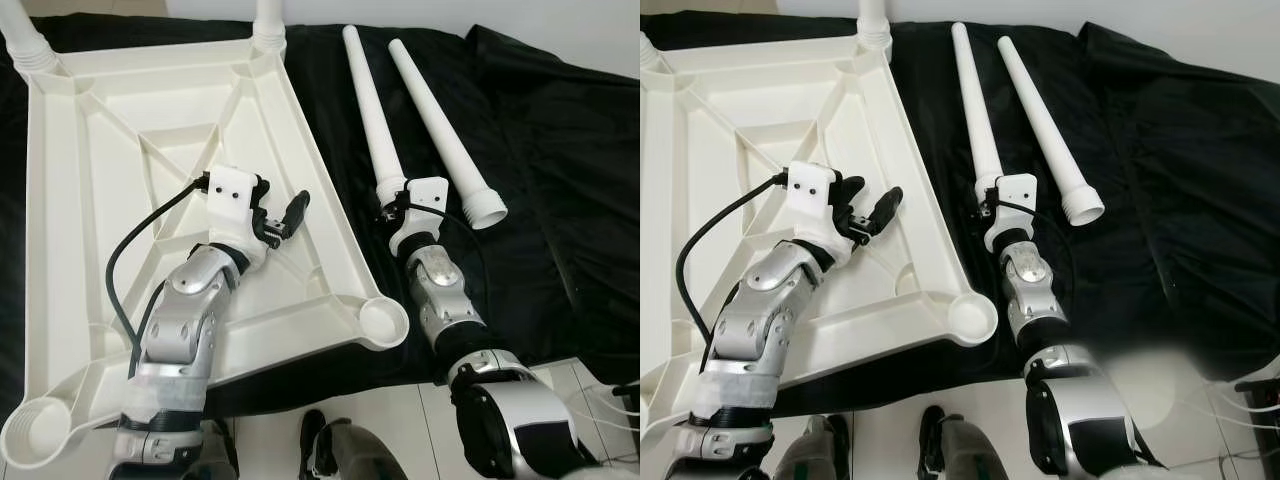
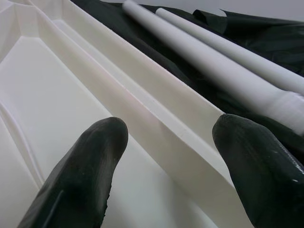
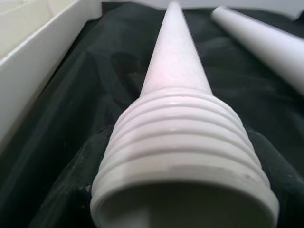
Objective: Building children table
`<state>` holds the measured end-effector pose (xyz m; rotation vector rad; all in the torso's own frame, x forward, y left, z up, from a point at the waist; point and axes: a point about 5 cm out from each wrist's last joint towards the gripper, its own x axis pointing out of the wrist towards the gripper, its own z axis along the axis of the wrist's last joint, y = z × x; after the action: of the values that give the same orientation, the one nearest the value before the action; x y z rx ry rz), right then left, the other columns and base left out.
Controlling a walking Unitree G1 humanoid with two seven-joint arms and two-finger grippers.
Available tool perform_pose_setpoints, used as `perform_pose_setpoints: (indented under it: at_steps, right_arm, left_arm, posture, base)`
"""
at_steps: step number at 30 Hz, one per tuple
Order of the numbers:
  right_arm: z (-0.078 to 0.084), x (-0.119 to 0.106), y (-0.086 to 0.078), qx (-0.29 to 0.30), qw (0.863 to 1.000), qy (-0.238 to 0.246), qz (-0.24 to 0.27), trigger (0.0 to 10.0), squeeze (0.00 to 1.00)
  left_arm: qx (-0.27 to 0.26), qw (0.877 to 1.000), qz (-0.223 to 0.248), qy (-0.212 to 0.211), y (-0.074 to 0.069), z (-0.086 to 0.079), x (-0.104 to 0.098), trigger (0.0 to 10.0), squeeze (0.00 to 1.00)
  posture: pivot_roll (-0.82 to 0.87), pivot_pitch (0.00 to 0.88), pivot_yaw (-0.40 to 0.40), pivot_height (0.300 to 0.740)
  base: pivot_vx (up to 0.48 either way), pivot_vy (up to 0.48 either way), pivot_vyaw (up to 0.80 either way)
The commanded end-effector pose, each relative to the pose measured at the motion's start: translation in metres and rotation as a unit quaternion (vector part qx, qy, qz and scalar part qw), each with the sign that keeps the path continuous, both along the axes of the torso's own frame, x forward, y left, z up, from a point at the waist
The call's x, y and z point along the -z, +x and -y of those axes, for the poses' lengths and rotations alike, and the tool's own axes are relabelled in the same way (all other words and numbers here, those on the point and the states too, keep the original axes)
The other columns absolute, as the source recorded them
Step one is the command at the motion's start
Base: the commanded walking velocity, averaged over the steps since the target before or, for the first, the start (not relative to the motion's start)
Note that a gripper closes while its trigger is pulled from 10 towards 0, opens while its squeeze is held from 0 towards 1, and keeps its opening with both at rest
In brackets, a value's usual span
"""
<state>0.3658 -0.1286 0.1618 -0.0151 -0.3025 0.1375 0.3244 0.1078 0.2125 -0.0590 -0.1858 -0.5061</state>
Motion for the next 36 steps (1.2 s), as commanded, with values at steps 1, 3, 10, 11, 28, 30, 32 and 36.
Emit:
perform_pose_setpoints:
  at_steps: [1,3,10,11,28,30,32,36]
  right_arm:
    - [0.007,0.016,-0.007,0.028,0.999,-0.005,-0.021,10.0,0.0]
    - [0.017,0.007,-0.011,0.068,0.998,0.002,0.012,10.0,0.0]
    - [0.027,-0.006,-0.022,0.08,0.994,0.011,0.07,10.0,0.0]
    - [0.028,-0.008,-0.025,0.077,0.994,0.008,0.081,10.0,0.0]
    - [0.005,-0.04,-0.046,0.02,0.981,-0.068,0.18,10.0,0.0]
    - [0.003,-0.041,-0.047,0.017,0.98,-0.071,0.183,10.0,0.0]
    - [0.003,-0.041,-0.047,0.017,0.98,-0.071,0.183,10.0,0.0]
    - [-0.005,-0.054,-0.047,0.012,0.974,-0.082,0.211,10.0,0.0]
  left_arm:
    - [-0.037,0.999,-0.027,-0.014,0.006,-0.005,0.008,10.0,0.0]
    - [-0.025,0.999,-0.015,-0.023,0.006,0.0,0.003,10.0,0.0]
    - [0.019,1.0,0.012,-0.018,0.008,0.01,-0.005,10.0,0.0]
    - [0.027,0.999,0.015,-0.018,0.008,0.012,-0.007,10.0,0.0]
    - [0.252,0.964,-0.007,-0.088,-0.003,0.029,-0.038,10.0,0.0]
    - [0.264,0.96,-0.012,-0.087,-0.003,0.029,-0.04,10.0,0.0]
    - [0.264,0.96,-0.012,-0.087,-0.003,0.029,-0.04,10.0,0.0]
    - [0.273,0.956,-0.031,-0.104,0.005,0.027,-0.05,10.0,0.0]
  posture:
    - [-0.04,0.177,-0.089,0.74]
    - [-0.04,0.158,-0.076,0.74]
    - [-0.05,0.134,-0.052,0.74]
    - [-0.05,0.134,-0.052,0.74]
    - [-0.05,0.095,-0.027,0.74]
    - [-0.05,0.095,-0.027,0.74]
    - [-0.05,0.095,-0.027,0.74]
    - [-0.05,0.08,-0.022,0.74]
  base:
    - [0.0,0.0,0.0]
    - [0.0,0.0,0.0]
    - [0.0,0.0,0.0]
    - [0.0,0.0,0.0]
    - [0.0,0.0,0.0]
    - [0.0,0.0,0.0]
    - [0.0,0.0,0.0]
    - [0.0,0.0,0.0]
